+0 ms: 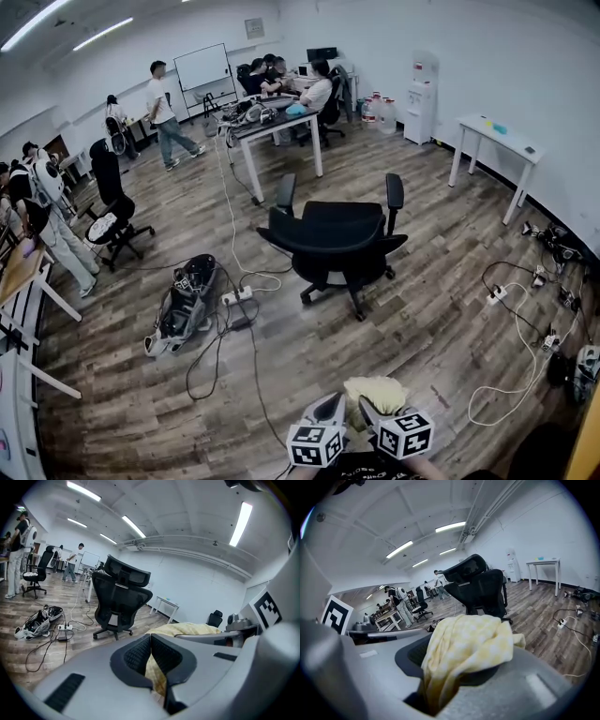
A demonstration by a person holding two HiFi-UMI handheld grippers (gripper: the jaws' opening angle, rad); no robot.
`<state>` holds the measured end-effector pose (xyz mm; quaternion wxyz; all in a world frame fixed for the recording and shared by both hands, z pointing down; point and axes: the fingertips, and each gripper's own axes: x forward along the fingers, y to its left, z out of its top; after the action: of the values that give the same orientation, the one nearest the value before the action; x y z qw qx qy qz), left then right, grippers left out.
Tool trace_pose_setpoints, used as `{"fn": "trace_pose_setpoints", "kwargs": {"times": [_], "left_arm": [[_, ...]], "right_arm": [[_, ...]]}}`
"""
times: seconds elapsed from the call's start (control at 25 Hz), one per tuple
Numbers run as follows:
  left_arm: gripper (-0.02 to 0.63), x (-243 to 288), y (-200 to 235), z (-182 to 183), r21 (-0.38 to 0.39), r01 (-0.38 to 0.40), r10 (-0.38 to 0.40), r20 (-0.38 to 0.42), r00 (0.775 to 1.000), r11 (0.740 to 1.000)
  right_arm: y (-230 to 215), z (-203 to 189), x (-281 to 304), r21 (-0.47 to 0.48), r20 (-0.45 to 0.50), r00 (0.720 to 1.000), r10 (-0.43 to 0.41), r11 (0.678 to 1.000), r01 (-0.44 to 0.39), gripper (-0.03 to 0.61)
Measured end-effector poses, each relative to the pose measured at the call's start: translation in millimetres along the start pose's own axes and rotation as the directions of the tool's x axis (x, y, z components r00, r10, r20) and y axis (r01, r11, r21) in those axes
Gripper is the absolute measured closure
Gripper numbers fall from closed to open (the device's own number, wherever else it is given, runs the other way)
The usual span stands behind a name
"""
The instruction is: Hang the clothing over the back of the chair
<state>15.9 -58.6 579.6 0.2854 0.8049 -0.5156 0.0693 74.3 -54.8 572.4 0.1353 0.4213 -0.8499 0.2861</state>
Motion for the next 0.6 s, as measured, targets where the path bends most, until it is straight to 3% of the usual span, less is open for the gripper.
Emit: {"fn": "trace_pose_setpoints", "kwargs": {"times": [0.24, 0.6], "left_arm": [[0.603, 11.5, 20.3, 19.6, 0.038, 0.050, -0.050, -0.003, 0.999, 0.998], [0.603, 22.6, 63.4, 48.2, 0.087, 0.058, -0.058, 0.002, 0.998, 0.995]], "right_arm": [[3.1, 10.7, 27.1, 0.008, 0.003, 0.999, -0.038, 0.999, 0.038, 0.440], [17.5, 36.1, 67.4, 0.018, 0.040, 0.997, -0.062, 0.998, 0.061, 0.440]]}}
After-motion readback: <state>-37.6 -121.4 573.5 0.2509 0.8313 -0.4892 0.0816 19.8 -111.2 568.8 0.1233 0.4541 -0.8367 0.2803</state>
